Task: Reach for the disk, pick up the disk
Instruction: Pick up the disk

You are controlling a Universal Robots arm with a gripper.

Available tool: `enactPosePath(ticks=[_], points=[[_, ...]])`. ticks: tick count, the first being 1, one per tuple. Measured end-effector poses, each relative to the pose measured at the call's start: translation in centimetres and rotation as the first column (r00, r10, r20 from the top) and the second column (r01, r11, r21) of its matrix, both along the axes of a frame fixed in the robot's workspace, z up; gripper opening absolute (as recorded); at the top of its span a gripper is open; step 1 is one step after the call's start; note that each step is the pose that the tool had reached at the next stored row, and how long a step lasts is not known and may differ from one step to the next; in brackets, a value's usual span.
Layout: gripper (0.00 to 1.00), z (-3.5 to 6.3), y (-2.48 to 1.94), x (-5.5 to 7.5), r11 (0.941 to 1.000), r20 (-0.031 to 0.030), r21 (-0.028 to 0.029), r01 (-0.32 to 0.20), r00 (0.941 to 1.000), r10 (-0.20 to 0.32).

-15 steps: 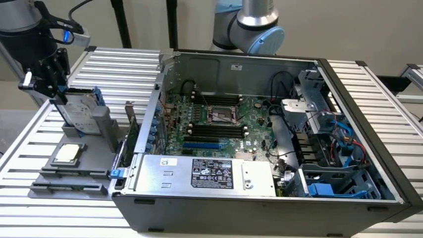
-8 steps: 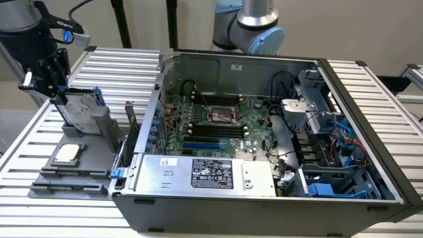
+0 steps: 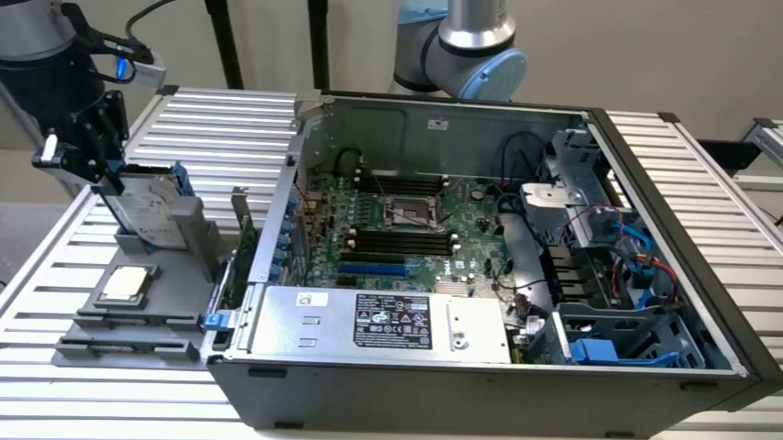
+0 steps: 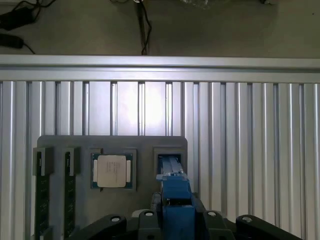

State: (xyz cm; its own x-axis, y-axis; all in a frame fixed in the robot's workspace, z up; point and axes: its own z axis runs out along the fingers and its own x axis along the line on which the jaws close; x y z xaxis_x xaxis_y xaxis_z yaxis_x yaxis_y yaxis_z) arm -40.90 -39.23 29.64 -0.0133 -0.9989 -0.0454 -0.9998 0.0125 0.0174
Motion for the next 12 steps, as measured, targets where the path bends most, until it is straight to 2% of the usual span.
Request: enactPosePath(ticks=[12], points=[[0.33,0.00,-0.01,0.00,1.0000,0.0001,0.0000,0.000,1.0000,0.000]])
